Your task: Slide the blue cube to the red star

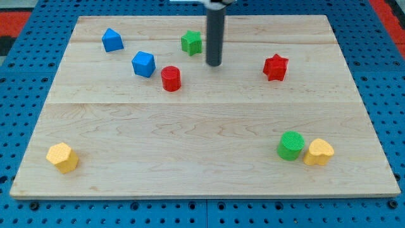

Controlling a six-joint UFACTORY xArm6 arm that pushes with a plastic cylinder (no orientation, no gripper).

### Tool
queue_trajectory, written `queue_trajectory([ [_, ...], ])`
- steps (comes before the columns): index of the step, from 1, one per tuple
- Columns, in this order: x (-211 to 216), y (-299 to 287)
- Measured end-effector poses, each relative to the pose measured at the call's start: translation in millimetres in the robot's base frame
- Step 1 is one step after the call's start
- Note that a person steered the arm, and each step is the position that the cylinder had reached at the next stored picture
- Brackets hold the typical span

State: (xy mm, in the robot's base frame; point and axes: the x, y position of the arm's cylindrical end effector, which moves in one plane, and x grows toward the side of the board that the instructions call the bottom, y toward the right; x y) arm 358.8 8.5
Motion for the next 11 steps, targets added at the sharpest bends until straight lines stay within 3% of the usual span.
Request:
queue_trajectory([
  [1, 66, 15],
  [2, 92, -71],
  [3, 77, -174],
  [4, 22, -226],
  [5, -8, -181],
  [8, -22, -17],
  [10, -44, 44],
  [11, -35, 80],
])
